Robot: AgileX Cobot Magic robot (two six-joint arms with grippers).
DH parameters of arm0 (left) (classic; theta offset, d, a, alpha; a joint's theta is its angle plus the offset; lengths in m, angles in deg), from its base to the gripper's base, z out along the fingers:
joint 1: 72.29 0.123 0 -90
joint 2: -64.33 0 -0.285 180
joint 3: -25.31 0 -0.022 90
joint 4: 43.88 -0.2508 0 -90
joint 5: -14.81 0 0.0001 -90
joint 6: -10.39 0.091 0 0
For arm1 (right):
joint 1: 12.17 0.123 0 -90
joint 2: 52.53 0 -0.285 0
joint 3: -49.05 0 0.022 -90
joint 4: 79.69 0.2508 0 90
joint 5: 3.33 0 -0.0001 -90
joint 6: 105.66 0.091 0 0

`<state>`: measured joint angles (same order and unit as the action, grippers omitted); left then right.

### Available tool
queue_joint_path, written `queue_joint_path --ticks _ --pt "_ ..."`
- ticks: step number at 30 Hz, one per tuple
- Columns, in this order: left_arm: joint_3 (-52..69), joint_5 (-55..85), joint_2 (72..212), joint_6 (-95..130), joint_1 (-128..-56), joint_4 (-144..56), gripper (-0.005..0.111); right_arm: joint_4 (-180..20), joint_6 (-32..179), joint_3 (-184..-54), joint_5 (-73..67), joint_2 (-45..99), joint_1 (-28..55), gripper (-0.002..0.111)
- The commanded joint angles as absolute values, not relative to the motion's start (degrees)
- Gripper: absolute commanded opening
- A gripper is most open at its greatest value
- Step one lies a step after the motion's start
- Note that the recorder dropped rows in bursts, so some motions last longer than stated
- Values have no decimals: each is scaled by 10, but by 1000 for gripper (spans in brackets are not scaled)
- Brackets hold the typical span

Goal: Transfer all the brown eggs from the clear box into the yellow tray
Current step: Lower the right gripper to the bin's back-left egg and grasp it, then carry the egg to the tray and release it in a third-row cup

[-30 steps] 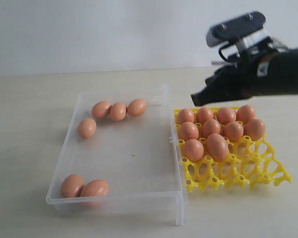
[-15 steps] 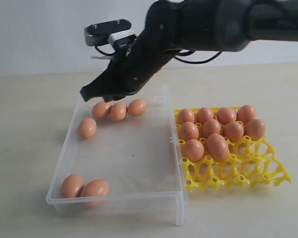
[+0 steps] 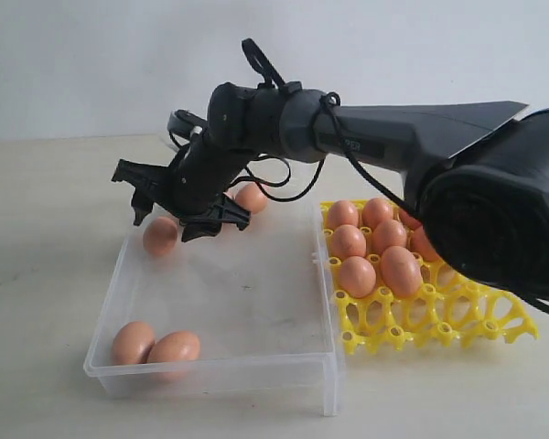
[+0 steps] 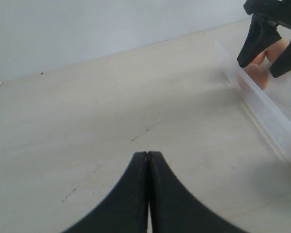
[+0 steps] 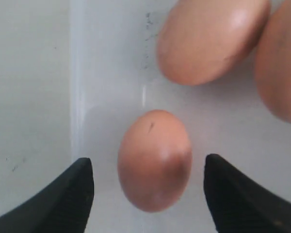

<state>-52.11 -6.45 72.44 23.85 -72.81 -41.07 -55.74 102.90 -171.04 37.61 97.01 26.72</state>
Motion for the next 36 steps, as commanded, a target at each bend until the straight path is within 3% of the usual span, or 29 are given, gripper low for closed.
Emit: queue_joint_path --ticks 1,11,14,18,25,29,32,36 --pt "-519 -60 721 239 -729 -410 0 -562 1069 -1718 330 979 264 63" --pt "-519 -60 721 239 -729 -410 0 -557 1070 -1718 317 1001 264 61" --pt "-519 -60 721 239 -729 -410 0 -557 1070 -1718 315 1001 264 47" --pt "-519 -60 721 239 -729 -410 0 -552 1050 -1718 315 1000 264 4" --pt "-519 -60 721 239 -729 -410 0 -659 947 -1690 299 948 264 0" --pt "-519 -60 721 239 -729 -410 0 -741 919 -1474 105 792 250 0" --pt "-519 -60 721 239 -729 -410 0 -741 879 -1205 -155 629 221 0" --pt "-519 -60 721 239 -729 -410 0 -708 808 -968 -251 482 167 0"
